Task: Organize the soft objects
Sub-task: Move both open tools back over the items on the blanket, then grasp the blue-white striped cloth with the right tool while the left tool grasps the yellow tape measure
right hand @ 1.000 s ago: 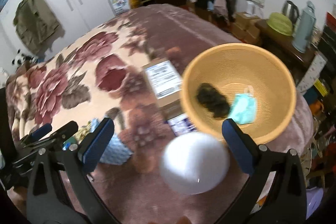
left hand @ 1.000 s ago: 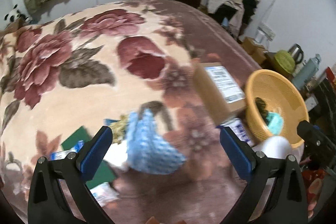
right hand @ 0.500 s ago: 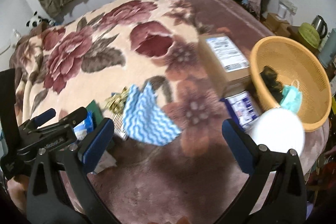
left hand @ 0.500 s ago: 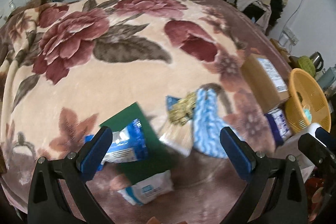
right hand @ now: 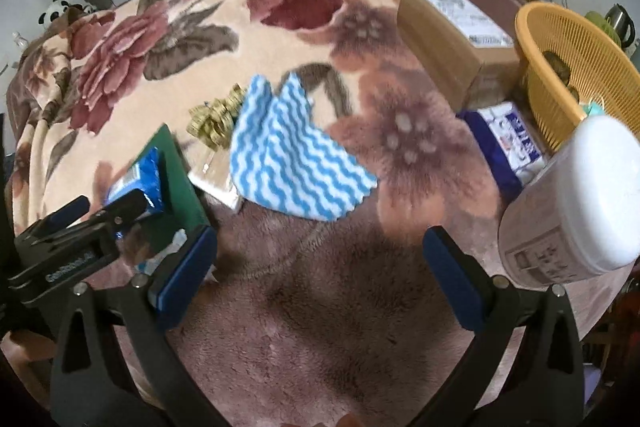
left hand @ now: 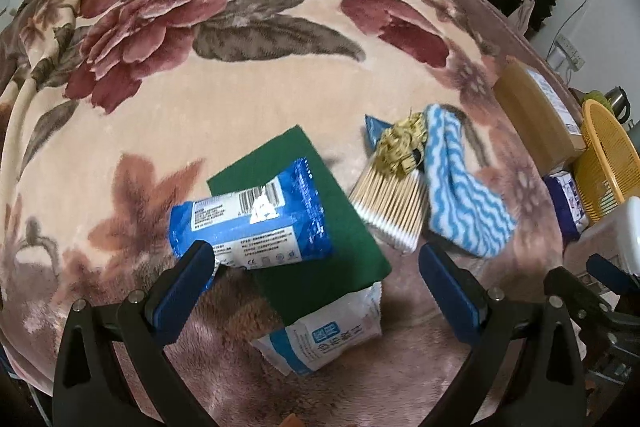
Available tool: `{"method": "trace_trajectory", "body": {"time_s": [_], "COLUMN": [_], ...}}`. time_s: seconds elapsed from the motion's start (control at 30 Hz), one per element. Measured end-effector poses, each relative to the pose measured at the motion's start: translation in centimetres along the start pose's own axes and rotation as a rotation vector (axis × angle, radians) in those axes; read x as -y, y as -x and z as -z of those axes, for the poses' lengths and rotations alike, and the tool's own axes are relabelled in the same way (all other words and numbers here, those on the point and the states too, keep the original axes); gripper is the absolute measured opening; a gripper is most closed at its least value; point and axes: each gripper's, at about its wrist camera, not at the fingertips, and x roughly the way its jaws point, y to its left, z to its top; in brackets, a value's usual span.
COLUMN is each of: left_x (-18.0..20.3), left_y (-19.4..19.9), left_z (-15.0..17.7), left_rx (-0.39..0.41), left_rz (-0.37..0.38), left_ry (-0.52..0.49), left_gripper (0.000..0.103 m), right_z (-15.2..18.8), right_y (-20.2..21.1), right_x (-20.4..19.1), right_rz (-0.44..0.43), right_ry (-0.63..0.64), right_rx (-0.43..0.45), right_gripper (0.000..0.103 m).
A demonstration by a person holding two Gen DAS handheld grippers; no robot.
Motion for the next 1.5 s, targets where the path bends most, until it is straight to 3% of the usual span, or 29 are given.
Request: {"method": "trace_trajectory", "body": {"time_s": [0.27,0.67,0.7,0.73,0.77,0.8,0.83,1.1,1.3,1.33,1.37,1.5], "left_x": [-1.2,-1.5,-1.3,-1.2,-0.9,-0.6,-0.3,4.5,7.9,8.1,8.3,7.7], "left_y": [-1.1,-3.5,-3.6,-3.7,-3.8,-3.9,-4.0,-5.1,-8.1,-8.4,-9.0,-9.0], "left_z": [0.0,-2.5,-2.7,-2.9,-3.1,-3.4,-3.7,-6.1,-6.9,-6.9,-7.0,-6.6], "left_rx": [-0.005,-0.008,-0.008,-0.007,-0.005,-0.003,-0.001,0.015,-0.03,-0.035,-0.053,-0.069], "left_rz": [-0.007,-0.007,0.0,0.005,0.009,0.014,0.019,0.075,0.037,0.039,0.044,0.075], "left_ry": [0.008,-0.008,-0.013,-0.016,-0.023,-0.03,-0.036,-0.133,-0.244,-0.248,-0.248,-0.199], "left_gripper": [0.102,0.102,0.102,0.102,0.102,0.102,0.102,0.098,0.083,0.07,0.04,0.032], "right_z": [-0.2,-4.0,-4.1,-4.0,-4.0,-3.9,-3.8,-3.2,-3.2,-3.1,-3.1,-2.8], "right_y": [-3.1,-9.6,-10.1,-10.7,-11.1,-11.3,-11.1,-7.4,-7.5,-7.6,-7.7,-7.7], "right_x": [0.1,-2.4,-2.4,-2.4,-2.3,-2.2,-1.9,1.4,2.3,2.2,2.3,2.2], "right_rz": [-0.027,-0.075,-0.082,-0.092,-0.097,-0.103,-0.1,-0.1,-0.106,-0.105,-0.105,-0.108], "right_ry": [-0.009,0.014,0.015,0.015,0.018,0.028,0.035,-0.037,-0.062,-0.059,-0.056,-0.054], "right_rx": [-0.042,-0.104,-0.117,-0.138,-0.157,-0.169,-0.157,-0.059,-0.073,-0.075,-0.077,-0.083], "right_gripper": [0.103,0.099,0.086,0.065,0.054,0.034,0.023,0.02,0.02,0.02,0.02,0.02]}}
